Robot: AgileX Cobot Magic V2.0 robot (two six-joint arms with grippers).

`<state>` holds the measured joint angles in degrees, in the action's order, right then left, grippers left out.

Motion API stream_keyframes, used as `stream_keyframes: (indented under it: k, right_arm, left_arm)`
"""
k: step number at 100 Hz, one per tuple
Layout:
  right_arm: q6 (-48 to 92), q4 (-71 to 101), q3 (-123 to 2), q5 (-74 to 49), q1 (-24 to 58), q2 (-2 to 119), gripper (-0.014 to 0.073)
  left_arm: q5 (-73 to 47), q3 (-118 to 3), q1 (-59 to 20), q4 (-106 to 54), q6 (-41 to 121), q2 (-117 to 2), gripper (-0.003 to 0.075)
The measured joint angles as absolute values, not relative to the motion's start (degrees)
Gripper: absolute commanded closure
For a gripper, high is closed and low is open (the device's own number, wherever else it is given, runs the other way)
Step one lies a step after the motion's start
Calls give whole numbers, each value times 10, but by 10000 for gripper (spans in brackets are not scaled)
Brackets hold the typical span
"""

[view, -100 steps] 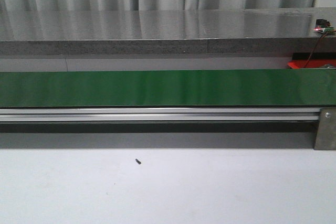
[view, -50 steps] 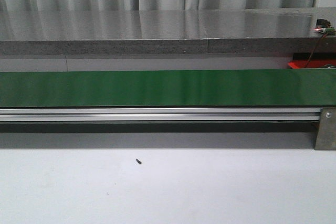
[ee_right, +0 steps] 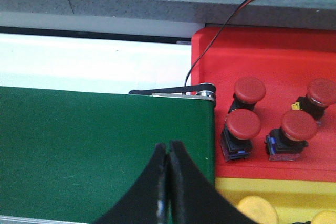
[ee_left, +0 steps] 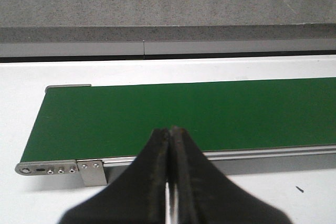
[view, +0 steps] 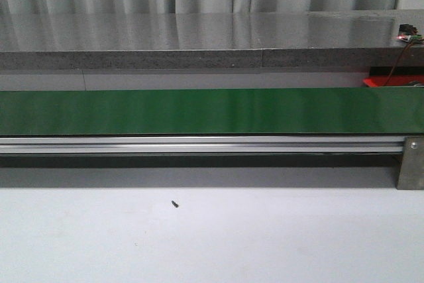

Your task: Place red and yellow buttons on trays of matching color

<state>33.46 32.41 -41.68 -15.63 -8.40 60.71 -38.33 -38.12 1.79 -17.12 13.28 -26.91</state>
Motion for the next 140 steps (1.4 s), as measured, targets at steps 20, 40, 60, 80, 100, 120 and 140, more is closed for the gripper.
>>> stream_keyframes:
  k: [20,40,60,80,100,120,140]
  right_arm:
    - [335,329,-345,-114,-84,522,660]
    - [335,334,-285,-92,-84,438,660]
    - [336,338,-251,-120,-84,343,660]
    - [339,338,-211,-150,-84,258,660]
    - [340,352,-168,-159,-84,182,660]
    - [308,333,-128,-152,-84,132,660]
    - [78,116,-83,-115,-73,64,660]
  left_arm:
    - [-383,-381,18,-171,133,-269,740]
    - [-383,-381,18,-171,133,-269,740]
    - [-383,-381,18,-171,133,-269,740]
    - [-383,-381,18,-171,133,-269,740]
    - [-383,-381,18,-171,133,-269,740]
    - [-383,-381,18,-171,133,-269,740]
    - [-383,-381,18,-171,133,-269,740]
